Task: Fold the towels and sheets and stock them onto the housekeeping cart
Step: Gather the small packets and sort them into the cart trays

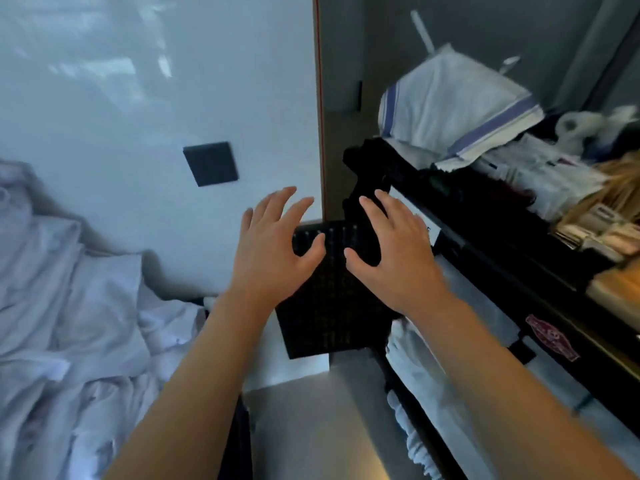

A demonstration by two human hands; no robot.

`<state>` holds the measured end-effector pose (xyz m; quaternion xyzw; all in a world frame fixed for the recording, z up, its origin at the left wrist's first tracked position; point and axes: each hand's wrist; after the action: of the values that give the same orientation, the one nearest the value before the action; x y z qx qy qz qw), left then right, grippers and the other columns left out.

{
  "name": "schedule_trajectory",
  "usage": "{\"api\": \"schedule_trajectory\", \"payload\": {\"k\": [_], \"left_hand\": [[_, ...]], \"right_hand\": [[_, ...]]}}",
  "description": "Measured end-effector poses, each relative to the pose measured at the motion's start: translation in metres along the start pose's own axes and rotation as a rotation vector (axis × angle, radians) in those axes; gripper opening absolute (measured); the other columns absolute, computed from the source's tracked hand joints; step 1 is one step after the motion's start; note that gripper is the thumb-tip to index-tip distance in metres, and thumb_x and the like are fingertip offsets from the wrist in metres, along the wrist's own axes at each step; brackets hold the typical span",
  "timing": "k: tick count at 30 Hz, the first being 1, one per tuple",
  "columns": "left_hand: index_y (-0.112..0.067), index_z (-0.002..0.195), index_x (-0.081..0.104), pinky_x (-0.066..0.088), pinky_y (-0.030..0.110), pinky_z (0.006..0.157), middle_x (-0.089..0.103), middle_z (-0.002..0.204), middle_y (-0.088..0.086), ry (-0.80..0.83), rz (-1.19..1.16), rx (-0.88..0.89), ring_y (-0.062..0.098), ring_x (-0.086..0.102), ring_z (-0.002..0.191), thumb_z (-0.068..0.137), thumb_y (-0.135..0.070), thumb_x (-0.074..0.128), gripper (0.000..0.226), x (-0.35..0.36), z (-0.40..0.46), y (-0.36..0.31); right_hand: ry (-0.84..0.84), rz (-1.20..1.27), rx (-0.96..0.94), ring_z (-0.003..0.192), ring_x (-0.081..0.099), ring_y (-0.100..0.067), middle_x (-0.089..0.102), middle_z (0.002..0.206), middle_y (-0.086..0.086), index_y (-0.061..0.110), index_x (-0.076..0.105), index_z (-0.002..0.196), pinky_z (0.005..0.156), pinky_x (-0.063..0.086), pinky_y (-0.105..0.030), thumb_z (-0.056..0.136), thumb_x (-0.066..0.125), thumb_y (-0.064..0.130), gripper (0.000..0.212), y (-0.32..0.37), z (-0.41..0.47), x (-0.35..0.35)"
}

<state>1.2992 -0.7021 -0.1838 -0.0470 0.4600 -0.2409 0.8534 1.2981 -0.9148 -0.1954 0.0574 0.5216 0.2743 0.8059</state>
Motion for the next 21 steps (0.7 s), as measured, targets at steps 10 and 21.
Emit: {"api": "schedule_trajectory", "payload": {"k": [10, 21], "left_hand": [[-0.026, 0.144, 0.055, 0.032, 0.057, 0.116, 0.042, 0.159, 0.000, -0.237, 0.102, 0.013, 0.026, 0.039, 0.145, 0.092, -0.052, 0.055, 0.058, -0.157, 0.056, -0.028], [-0.025, 0.142, 0.058, 0.035, 0.054, 0.115, 0.046, 0.156, 0.002, -0.416, 0.203, 0.044, 0.026, 0.044, 0.140, 0.092, -0.051, 0.055, 0.056, -0.260, 0.061, -0.046]], "right_hand": [[-0.185, -0.014, -0.217, 0.156, 0.011, -0.018, 0.016, 0.169, 0.003, 0.031, 0.021, 0.161, 0.125, 0.018, -0.054, 0.095, 0.052, 0.059, 0.077, 0.089, 0.071, -0.122], [-0.331, 0.031, -0.367, 0.155, 0.016, -0.017, 0.018, 0.169, 0.007, 0.036, 0.025, 0.158, 0.126, 0.016, -0.055, 0.094, 0.050, 0.063, 0.074, 0.150, 0.097, -0.199]]}}
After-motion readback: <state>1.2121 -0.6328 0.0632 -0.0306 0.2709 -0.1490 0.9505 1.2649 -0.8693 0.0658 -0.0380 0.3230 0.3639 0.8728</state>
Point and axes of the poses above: each hand's wrist, its own z-axis towards the middle knuckle, its own x-axis out of the palm, y = z × x
